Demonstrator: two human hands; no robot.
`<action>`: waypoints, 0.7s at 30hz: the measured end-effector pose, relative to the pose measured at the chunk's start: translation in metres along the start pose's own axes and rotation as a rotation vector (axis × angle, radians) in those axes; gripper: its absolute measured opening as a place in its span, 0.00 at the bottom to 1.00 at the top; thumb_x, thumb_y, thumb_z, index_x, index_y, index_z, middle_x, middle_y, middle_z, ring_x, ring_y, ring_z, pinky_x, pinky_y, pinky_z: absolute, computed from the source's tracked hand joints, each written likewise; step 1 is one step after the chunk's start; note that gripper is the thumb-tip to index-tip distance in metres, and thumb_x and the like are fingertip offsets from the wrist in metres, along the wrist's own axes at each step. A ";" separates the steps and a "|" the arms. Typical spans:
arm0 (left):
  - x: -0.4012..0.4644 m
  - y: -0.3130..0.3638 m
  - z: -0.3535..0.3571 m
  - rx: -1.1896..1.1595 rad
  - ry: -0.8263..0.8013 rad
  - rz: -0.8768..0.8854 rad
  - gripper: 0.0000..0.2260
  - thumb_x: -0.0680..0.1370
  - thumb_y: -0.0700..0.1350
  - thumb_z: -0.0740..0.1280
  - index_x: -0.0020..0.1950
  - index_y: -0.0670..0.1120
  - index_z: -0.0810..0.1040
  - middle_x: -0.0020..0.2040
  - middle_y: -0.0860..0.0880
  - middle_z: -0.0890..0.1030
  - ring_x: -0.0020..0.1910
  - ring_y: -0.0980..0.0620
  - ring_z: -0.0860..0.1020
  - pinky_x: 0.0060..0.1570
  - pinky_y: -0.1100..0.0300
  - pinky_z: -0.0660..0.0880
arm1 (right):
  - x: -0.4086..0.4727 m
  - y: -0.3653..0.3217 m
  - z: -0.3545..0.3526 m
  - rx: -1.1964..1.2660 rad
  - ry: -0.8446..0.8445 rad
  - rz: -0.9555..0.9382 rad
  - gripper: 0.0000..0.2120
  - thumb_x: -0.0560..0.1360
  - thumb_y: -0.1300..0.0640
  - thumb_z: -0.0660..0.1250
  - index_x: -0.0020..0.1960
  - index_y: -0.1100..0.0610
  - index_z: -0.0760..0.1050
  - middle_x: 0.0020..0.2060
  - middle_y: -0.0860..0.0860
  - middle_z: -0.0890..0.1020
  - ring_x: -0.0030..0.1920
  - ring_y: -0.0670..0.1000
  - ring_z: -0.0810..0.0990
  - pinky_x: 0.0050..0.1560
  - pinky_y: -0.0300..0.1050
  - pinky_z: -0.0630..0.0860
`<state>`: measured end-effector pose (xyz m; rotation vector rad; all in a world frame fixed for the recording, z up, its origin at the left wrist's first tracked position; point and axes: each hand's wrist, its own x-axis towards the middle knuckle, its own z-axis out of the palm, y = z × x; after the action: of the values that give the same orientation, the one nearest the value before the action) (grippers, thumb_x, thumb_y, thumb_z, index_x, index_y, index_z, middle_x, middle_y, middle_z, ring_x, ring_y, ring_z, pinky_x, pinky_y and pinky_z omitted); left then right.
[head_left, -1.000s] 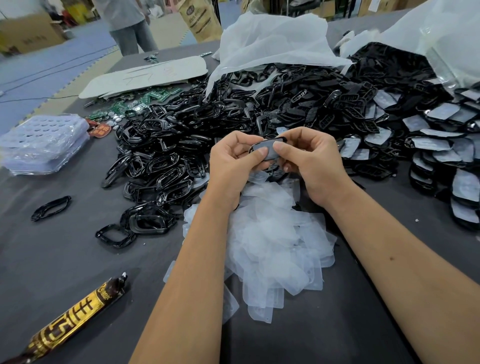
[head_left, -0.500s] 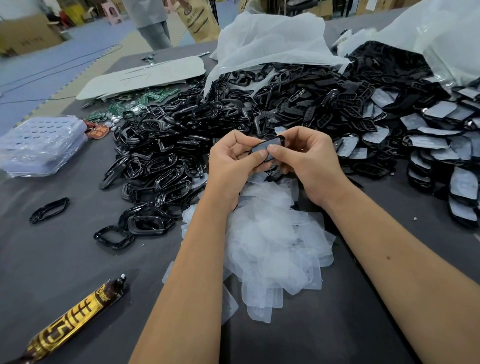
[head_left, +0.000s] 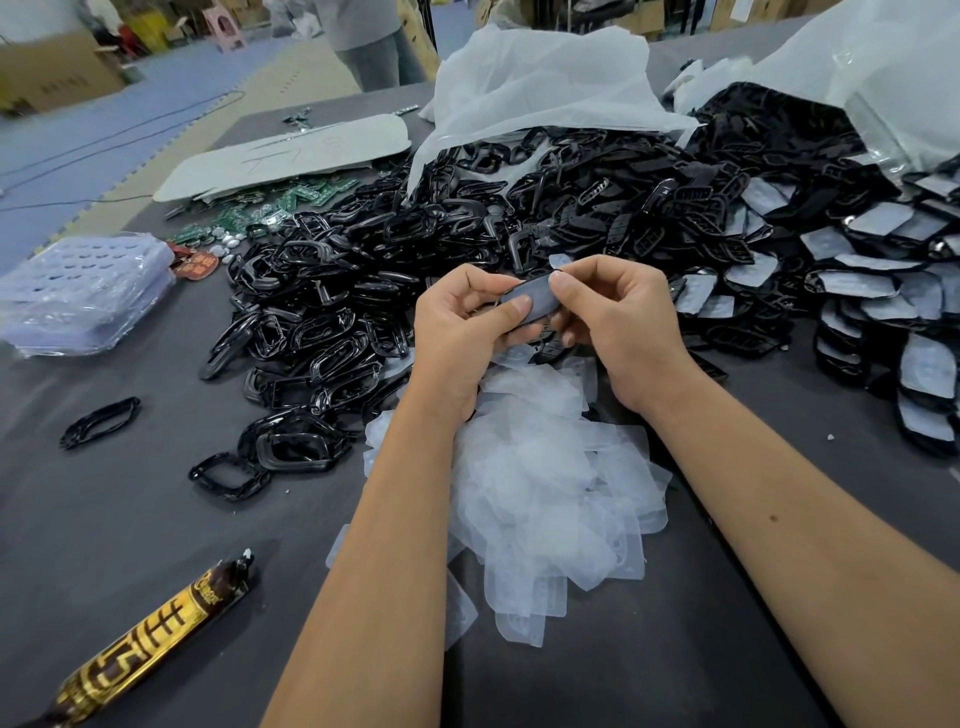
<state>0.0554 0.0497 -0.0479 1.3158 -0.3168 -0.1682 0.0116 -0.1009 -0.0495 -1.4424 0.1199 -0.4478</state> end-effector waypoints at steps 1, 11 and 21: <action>0.000 0.000 0.000 -0.003 -0.003 -0.005 0.07 0.76 0.27 0.71 0.47 0.38 0.78 0.40 0.46 0.85 0.40 0.46 0.86 0.39 0.61 0.82 | 0.000 0.001 0.001 -0.041 0.016 -0.022 0.05 0.80 0.64 0.71 0.45 0.63 0.81 0.30 0.52 0.81 0.28 0.48 0.78 0.28 0.39 0.75; -0.001 -0.001 0.001 0.024 0.041 -0.013 0.07 0.77 0.30 0.73 0.46 0.40 0.78 0.39 0.45 0.85 0.35 0.48 0.86 0.35 0.64 0.80 | 0.001 0.008 0.003 -0.181 0.005 -0.074 0.08 0.82 0.62 0.67 0.46 0.59 0.82 0.30 0.56 0.82 0.28 0.53 0.79 0.30 0.45 0.78; 0.000 -0.003 0.000 0.100 0.037 0.031 0.06 0.76 0.34 0.74 0.46 0.40 0.79 0.39 0.39 0.84 0.36 0.45 0.85 0.30 0.62 0.78 | -0.002 0.007 0.005 -0.227 -0.011 -0.133 0.03 0.78 0.61 0.74 0.45 0.57 0.83 0.31 0.49 0.83 0.28 0.49 0.80 0.28 0.42 0.77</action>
<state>0.0555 0.0492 -0.0507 1.4108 -0.3173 -0.1025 0.0134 -0.0947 -0.0564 -1.6826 0.0679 -0.5484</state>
